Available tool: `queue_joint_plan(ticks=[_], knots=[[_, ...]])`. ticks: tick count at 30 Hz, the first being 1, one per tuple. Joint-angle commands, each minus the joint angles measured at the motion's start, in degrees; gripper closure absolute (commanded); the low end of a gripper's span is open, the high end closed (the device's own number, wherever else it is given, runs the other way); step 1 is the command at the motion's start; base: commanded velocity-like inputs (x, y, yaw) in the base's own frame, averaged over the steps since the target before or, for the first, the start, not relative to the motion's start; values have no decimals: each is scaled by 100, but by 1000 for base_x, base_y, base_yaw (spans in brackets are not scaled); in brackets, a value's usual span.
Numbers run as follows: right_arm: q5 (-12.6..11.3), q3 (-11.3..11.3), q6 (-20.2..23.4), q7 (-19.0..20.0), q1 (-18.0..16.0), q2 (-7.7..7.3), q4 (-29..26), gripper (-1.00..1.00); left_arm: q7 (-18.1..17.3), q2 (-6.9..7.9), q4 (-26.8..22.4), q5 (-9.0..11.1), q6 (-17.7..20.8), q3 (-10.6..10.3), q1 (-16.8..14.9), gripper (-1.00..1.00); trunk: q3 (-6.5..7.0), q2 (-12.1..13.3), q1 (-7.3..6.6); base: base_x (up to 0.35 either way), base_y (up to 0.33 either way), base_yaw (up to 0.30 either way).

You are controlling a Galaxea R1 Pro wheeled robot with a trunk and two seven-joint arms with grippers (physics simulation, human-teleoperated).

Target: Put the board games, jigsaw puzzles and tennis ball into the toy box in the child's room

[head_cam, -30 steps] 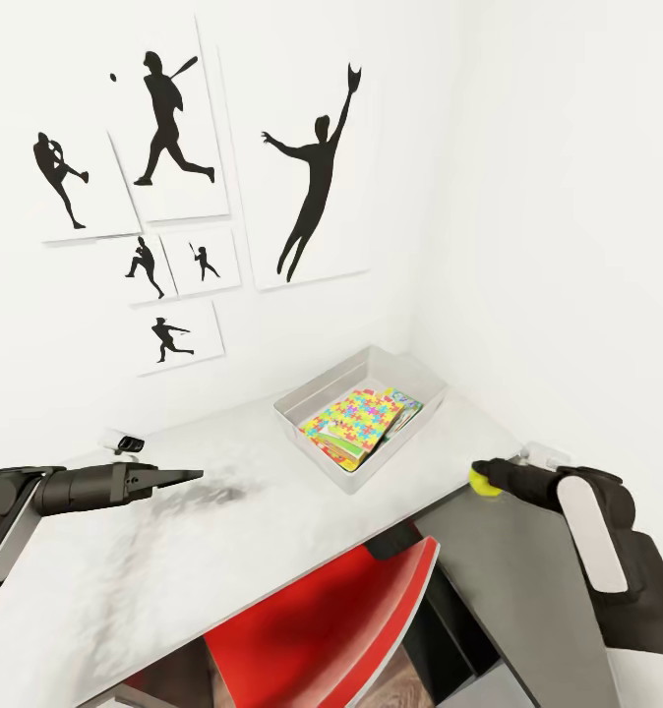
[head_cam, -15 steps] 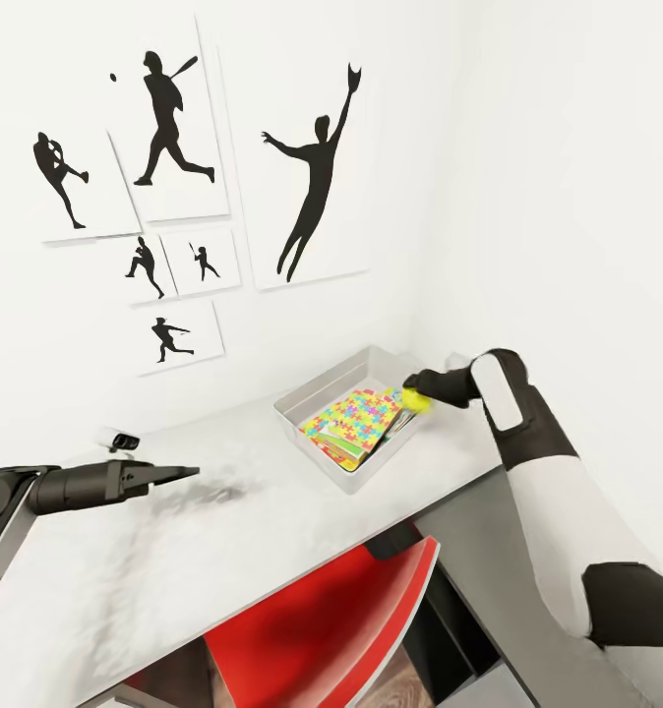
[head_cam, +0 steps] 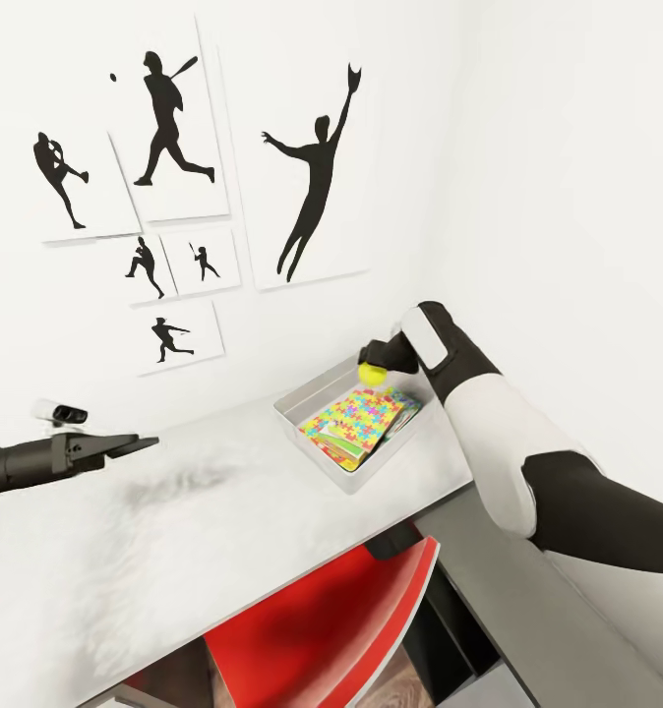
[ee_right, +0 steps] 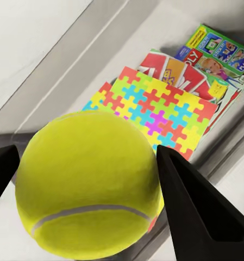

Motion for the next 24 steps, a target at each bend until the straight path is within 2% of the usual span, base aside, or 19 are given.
queue_joint_plan(ticks=[1,7,13,20,24], knots=[[-44,12,12,-37,-7,0,-38,100,-100,29,-10,-5,62,17,-44,-100,-12,-11,4,0,0,0],[-47,22,125,101,22,0,-470,100,-123,112,-24,-8,61,170,-346,-100,-12,-11,4,0,0,0],[-40,23,240,121,47,0,-560,100,-123,120,-31,2,54,208,-404,-100,-12,-11,4,0,0,17],[-42,22,244,129,48,0,-565,100,-123,117,-28,-4,45,433,-408,-100,-12,-11,4,0,0,239],[-42,24,239,130,50,0,-565,100,-123,117,-26,-9,37,454,-408,-100,-12,-11,4,0,0,133]])
